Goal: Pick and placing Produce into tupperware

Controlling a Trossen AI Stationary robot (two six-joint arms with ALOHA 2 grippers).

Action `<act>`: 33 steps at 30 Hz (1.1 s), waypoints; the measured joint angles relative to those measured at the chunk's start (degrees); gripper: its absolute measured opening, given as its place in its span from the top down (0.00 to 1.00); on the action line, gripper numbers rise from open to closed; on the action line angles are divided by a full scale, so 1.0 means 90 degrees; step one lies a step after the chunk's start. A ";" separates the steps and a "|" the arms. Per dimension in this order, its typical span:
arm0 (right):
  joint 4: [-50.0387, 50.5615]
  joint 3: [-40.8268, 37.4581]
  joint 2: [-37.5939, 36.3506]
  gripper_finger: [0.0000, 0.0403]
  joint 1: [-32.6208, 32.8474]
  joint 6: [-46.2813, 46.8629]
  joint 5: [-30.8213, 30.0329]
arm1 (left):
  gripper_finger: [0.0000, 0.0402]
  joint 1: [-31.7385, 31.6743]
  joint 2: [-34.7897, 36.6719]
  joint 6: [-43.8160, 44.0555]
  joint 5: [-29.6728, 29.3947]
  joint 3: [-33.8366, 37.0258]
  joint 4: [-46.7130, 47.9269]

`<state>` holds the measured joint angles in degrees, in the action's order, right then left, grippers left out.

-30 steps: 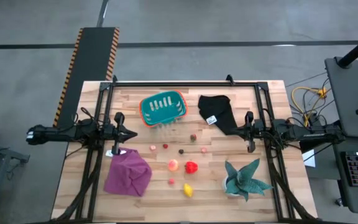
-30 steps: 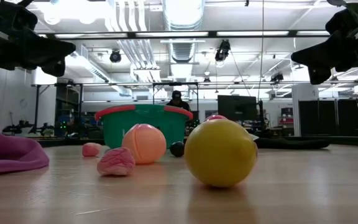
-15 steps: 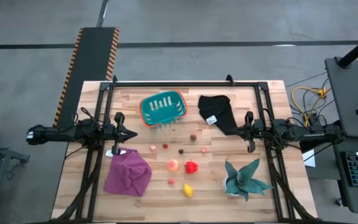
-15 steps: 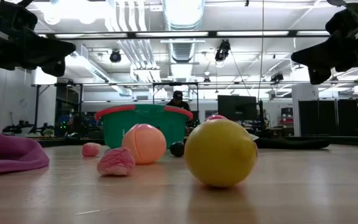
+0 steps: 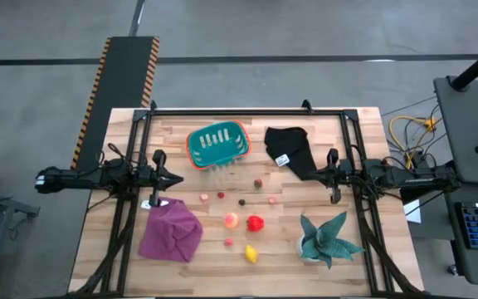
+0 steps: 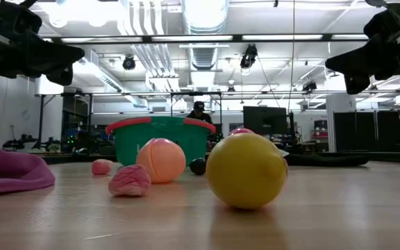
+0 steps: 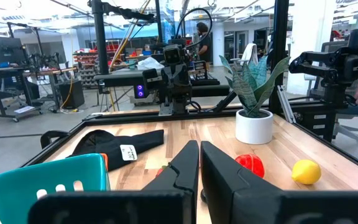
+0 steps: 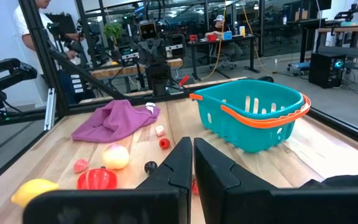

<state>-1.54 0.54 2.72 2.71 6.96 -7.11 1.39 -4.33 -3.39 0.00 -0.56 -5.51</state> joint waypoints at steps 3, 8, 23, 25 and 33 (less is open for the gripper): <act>0.0000 0.0000 -0.0002 0.98 -0.0001 0.0050 0.0000 | 1.00 0.0000 0.0001 -0.0001 -0.0001 0.0000 0.0000; 0.0000 0.0002 -0.0001 0.98 0.0000 0.0087 0.0000 | 1.00 -0.0002 0.0000 -0.0001 0.0000 0.0000 -0.0001; -0.0008 0.0000 -0.0001 0.98 -0.0001 0.0071 -0.0001 | 1.00 -0.0002 -0.0001 -0.0001 -0.0001 0.0000 -0.0124; -0.0066 0.0000 -0.0001 0.98 -0.0001 0.0002 -0.0044 | 1.00 -0.0002 0.0001 -0.0001 -0.0001 0.0000 -0.0251; -0.0168 0.0000 0.0000 0.98 -0.0001 -0.0299 -0.0051 | 1.00 0.0000 -0.0001 -0.0002 -0.0006 0.0000 -0.0286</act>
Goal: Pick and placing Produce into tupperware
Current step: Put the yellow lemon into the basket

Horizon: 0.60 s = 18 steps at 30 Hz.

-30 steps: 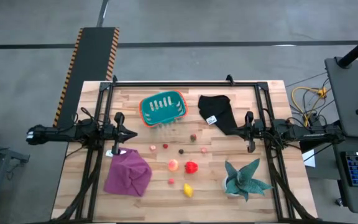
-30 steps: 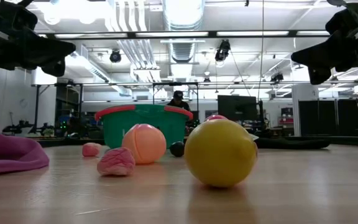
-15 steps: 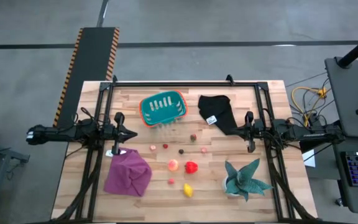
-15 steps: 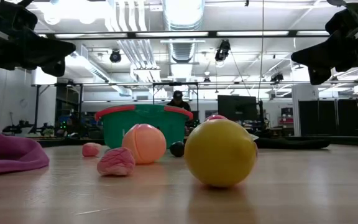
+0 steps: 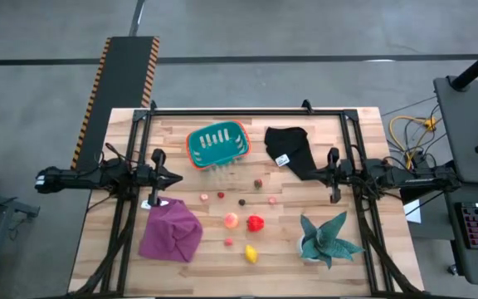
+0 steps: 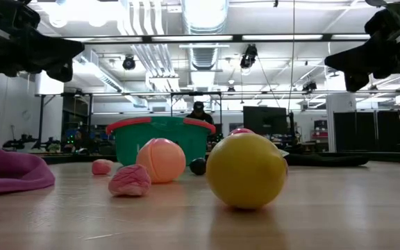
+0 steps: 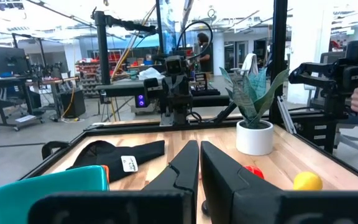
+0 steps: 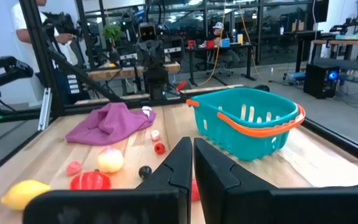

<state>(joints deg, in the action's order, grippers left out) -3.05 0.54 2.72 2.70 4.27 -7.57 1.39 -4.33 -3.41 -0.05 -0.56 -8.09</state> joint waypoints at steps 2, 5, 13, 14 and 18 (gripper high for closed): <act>-0.0115 0.0000 0.0000 0.98 0.0000 -0.0024 0.0000 | 1.00 0.0000 -0.0001 -0.0002 -0.0032 0.0000 -0.0045; -0.0285 0.0000 0.0000 0.98 0.0000 0.0006 0.0000 | 1.00 -0.0002 0.0000 -0.0002 -0.0071 0.0000 -0.0066; -0.0348 0.0000 0.0012 0.83 0.0000 0.0187 -0.0002 | 1.00 0.0000 0.0000 -0.0057 -0.0198 0.0000 -0.0060; -0.0349 0.0000 0.0012 0.79 0.0000 0.0192 -0.0004 | 1.00 -0.0002 -0.0001 -0.0058 -0.0242 0.0000 -0.0059; -0.0401 0.0000 0.0012 0.64 0.0000 0.0192 -0.0098 | 1.00 -0.0002 0.0000 -0.0058 -0.0369 0.0000 -0.0060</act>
<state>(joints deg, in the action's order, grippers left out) -6.66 0.54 2.83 2.70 6.00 -8.45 1.37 -4.33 -3.92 -3.38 -0.56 -8.63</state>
